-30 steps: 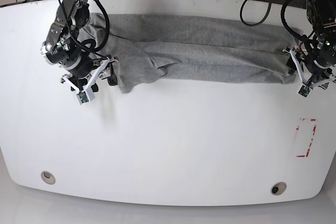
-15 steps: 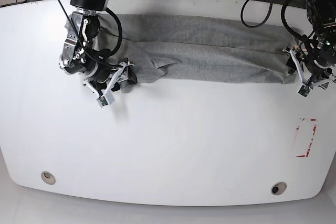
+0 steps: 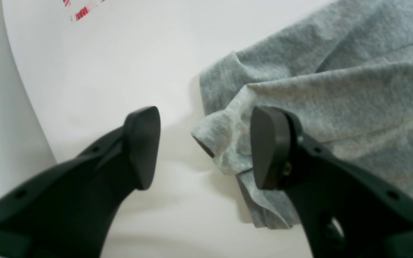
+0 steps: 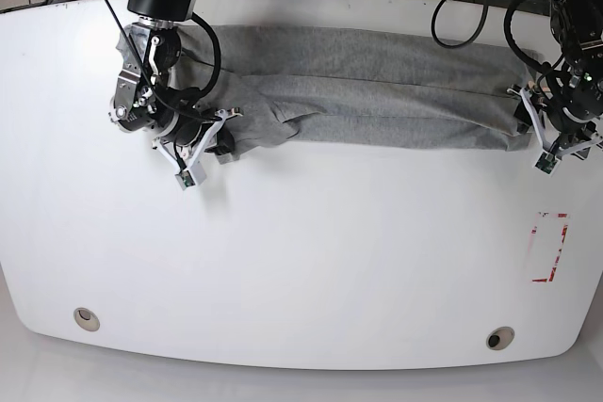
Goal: Layout the t-shirt on the table in an organized manner, then fold the t-shirt properly
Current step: 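Release the right gripper and tuck the folded edge along the shirt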
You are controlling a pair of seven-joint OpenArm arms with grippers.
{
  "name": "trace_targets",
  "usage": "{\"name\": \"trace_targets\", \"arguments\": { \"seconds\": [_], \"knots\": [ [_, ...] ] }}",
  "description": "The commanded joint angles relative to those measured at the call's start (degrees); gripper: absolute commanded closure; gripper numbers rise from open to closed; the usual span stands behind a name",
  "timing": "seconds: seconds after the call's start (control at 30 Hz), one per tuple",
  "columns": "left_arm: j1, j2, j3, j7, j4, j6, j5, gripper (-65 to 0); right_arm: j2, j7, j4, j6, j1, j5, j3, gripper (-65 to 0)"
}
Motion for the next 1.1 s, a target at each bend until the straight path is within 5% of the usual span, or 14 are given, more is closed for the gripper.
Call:
{"name": "trace_targets", "arguments": {
  "seconds": [0.0, 0.2, 0.57, 1.07],
  "knots": [
    [-0.5, -0.9, -0.4, -1.0, 0.9, 0.1, -0.1, -37.1, 0.3, 1.2, 1.7, 0.3, 1.9, 1.4, 0.0, -0.2],
    [-0.5, -0.8, -0.4, -1.0, 0.9, 0.1, -0.1, -37.1, 0.5, 0.2, 6.4, 0.3, 1.7, 8.0, -0.3, 0.0],
    [-0.6, -0.8, -0.4, -1.0, 0.9, 0.1, 0.0, -37.1, 2.8, -7.8, 16.8, 0.3, -4.6, 31.2, -3.1, 0.0],
    [-0.6, -0.8, 0.0, -1.0, -3.0, 0.1, 0.0, -37.1, 8.7, -12.1, 29.1, 0.3, -19.4, 42.7, -6.6, -0.6]
  ]
}}
